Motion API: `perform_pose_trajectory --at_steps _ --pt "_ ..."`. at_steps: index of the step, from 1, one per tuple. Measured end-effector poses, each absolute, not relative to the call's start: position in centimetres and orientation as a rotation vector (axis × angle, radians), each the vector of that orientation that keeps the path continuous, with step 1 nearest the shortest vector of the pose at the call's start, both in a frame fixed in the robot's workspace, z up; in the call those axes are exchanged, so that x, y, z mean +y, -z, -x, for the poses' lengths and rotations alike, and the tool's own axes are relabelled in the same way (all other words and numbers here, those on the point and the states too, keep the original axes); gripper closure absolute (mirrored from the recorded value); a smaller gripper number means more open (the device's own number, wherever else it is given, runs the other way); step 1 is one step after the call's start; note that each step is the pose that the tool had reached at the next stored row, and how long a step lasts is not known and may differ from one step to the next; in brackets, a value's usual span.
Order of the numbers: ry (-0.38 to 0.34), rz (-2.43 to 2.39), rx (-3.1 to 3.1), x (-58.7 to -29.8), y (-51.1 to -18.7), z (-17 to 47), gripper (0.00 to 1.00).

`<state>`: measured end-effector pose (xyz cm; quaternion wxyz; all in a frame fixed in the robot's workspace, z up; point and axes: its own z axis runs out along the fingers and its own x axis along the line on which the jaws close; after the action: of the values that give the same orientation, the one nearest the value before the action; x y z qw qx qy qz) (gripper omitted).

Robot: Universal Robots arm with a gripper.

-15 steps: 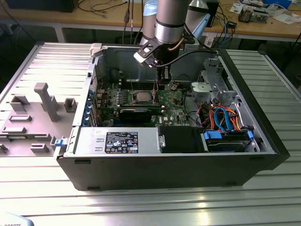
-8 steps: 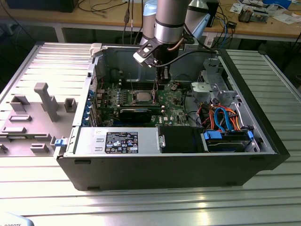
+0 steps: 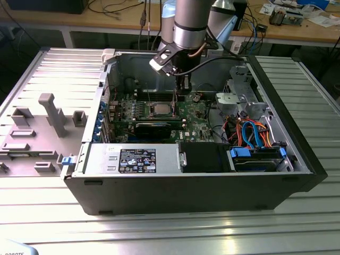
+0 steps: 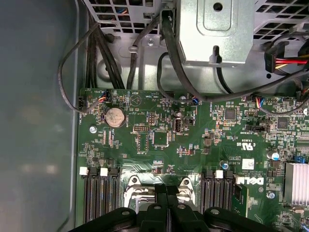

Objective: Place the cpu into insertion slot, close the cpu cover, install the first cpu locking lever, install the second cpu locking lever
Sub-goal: 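Close the cpu cover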

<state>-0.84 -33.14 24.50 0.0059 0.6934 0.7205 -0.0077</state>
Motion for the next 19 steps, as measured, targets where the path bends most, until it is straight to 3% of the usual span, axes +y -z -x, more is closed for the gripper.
perform_pose_trajectory --at_steps 19 --pt "0.024 -2.170 2.255 -33.15 -24.50 1.34 0.89"
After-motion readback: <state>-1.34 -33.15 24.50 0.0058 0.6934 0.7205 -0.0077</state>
